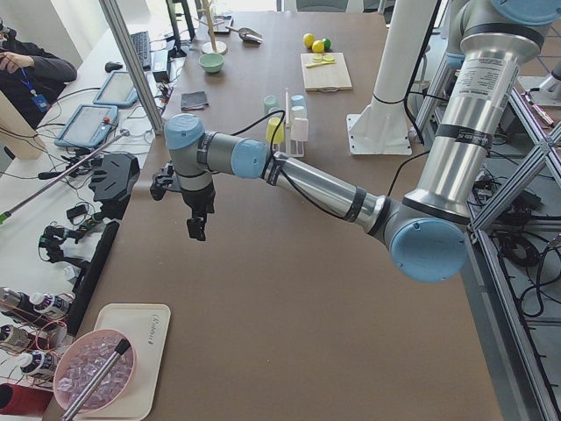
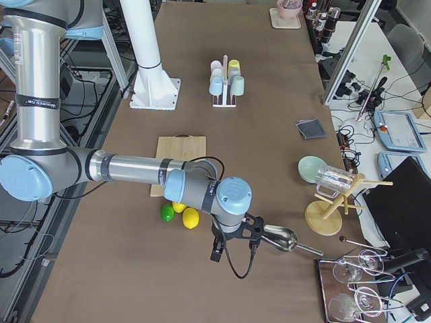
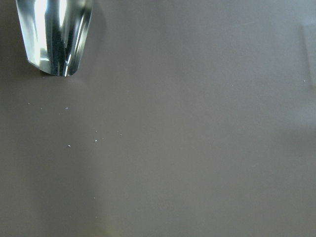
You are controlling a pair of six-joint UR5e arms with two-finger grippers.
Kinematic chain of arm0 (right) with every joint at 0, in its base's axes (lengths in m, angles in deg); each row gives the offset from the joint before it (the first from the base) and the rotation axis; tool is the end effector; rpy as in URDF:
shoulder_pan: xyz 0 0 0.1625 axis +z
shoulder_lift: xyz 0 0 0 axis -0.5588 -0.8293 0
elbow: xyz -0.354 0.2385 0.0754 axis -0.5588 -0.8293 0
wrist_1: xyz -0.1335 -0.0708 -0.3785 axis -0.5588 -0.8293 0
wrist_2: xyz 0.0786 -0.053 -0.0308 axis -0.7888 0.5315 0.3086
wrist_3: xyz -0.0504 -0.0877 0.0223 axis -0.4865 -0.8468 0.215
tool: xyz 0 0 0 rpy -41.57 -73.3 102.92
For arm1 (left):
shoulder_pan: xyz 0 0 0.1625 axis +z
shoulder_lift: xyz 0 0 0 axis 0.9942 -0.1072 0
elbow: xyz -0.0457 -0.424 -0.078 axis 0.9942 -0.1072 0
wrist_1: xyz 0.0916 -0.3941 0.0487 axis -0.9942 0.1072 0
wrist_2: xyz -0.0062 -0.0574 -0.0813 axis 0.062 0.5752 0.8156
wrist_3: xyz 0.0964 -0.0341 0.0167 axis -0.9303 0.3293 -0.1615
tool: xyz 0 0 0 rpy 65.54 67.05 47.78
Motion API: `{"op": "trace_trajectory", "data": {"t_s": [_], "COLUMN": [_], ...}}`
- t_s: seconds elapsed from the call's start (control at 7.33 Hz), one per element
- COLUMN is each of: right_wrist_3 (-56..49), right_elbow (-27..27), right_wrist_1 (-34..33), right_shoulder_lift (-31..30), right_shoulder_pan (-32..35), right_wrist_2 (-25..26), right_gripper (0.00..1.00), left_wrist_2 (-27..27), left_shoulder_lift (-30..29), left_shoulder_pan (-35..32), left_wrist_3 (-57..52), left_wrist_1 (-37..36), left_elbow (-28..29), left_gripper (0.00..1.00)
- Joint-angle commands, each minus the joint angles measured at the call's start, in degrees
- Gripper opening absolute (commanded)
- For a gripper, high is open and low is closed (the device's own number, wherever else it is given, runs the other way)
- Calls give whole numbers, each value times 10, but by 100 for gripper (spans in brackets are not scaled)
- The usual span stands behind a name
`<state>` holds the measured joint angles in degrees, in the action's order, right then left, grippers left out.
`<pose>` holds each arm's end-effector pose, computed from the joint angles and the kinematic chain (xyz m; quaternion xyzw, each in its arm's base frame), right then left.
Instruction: Place cup on cup holder
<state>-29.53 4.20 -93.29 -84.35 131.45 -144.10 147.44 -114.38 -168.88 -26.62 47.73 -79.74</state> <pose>0.1213 -0.4221 0.6964 -0.0707 -0.3540 0.0967 0.9275 -0.0152 -0.5758 0.5074 0.0186 0.3558 -0.0030 0.9344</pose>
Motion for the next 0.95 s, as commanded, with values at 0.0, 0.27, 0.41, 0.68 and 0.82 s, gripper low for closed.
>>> {"op": "trace_trajectory", "data": {"t_s": [0.0,0.27,0.41,0.68,0.82], "right_wrist_3": [-1,4,5,6,6], "right_elbow": [-2,-8,-14,-15,-15], "right_wrist_1": [29,39,40,41,41], "right_shoulder_lift": [-2,-4,-3,-3,-1], "right_shoulder_pan": [0,-1,-4,-4,-4], "right_wrist_2": [-9,-11,-9,-10,-11], "right_gripper": [100,100,100,100,100], "left_wrist_2": [16,44,46,46,45], "left_shoulder_lift": [78,142,171,186,187], "left_shoulder_pan": [-61,-85,-96,-94,-94], "left_wrist_3": [-69,-122,-125,-122,-121], "left_wrist_1": [-6,-3,16,37,44], "left_elbow": [2,-6,-12,-13,-2], "left_gripper": [99,99,99,99,99]}}
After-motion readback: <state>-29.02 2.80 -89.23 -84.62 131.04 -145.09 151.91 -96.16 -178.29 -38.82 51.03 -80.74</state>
